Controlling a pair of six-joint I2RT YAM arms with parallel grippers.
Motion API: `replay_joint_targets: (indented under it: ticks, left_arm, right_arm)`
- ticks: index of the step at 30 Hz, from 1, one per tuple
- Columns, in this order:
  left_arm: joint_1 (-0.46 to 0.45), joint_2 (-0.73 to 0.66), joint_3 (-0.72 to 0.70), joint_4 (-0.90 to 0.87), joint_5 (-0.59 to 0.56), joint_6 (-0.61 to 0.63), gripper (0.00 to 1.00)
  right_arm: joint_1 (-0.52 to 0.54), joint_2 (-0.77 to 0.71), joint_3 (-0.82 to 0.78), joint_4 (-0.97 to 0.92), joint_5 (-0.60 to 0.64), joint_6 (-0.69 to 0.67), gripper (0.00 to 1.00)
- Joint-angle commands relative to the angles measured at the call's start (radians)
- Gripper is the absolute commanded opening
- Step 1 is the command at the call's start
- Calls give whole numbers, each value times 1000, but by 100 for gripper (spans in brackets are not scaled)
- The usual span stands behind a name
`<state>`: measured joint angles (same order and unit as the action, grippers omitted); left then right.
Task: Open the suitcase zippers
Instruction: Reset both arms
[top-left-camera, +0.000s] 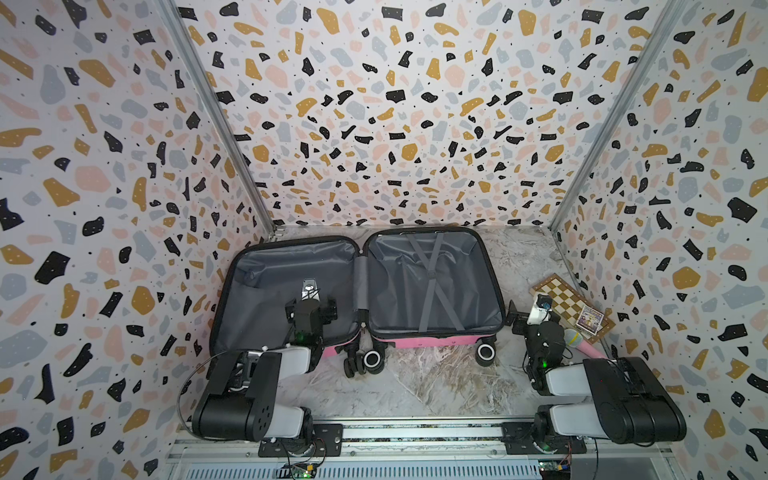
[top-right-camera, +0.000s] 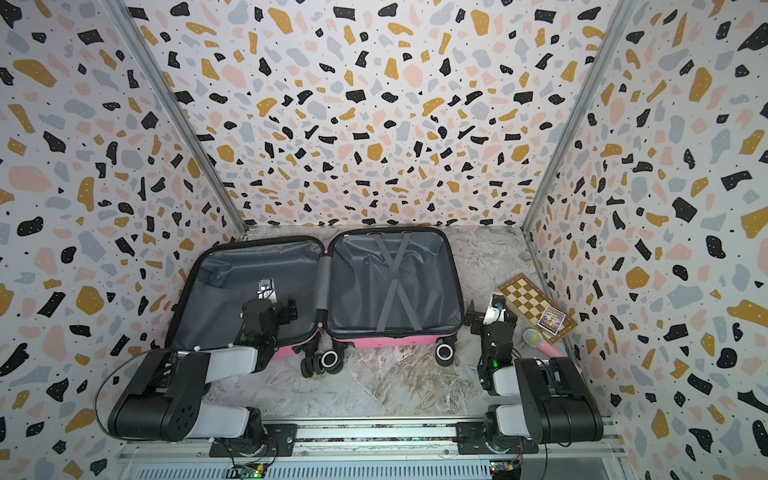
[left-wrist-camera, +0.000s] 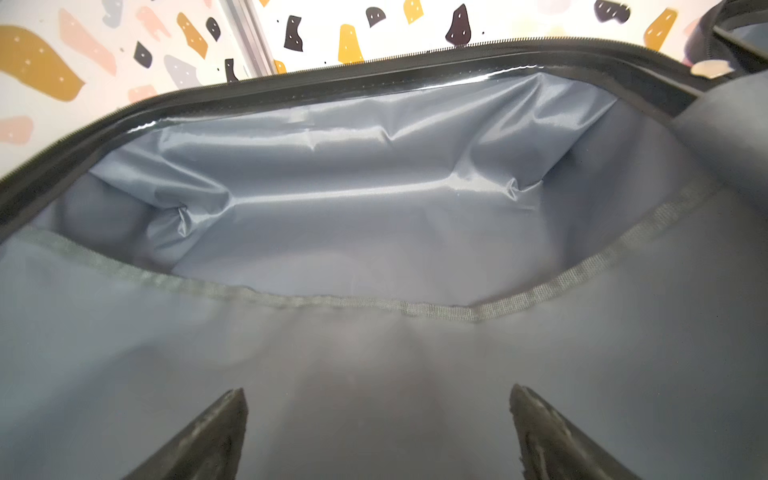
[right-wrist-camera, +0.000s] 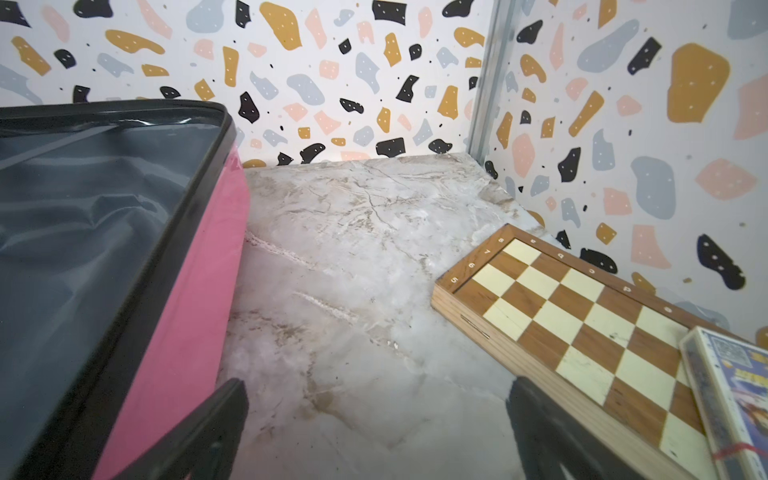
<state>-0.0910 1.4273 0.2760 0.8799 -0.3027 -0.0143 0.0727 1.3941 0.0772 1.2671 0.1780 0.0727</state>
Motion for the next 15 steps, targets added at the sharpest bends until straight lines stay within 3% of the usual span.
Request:
replay_joint_targets:
  ticks: [1, 3, 6, 15]
  left_arm:
    - [10, 10, -24, 119, 58, 1, 99]
    - [21, 1, 51, -41, 79, -7, 99]
    - [36, 25, 33, 36, 138, 12, 99]
    - [39, 17, 34, 22, 164, 15, 99]
  right_arm:
    - [21, 87, 10, 211, -46, -70, 100]
    - [25, 60, 96, -16, -91, -84, 100]
    - [10, 83, 148, -85, -136, -89, 100]
    - [8, 86, 144, -71, -139, -86, 100]
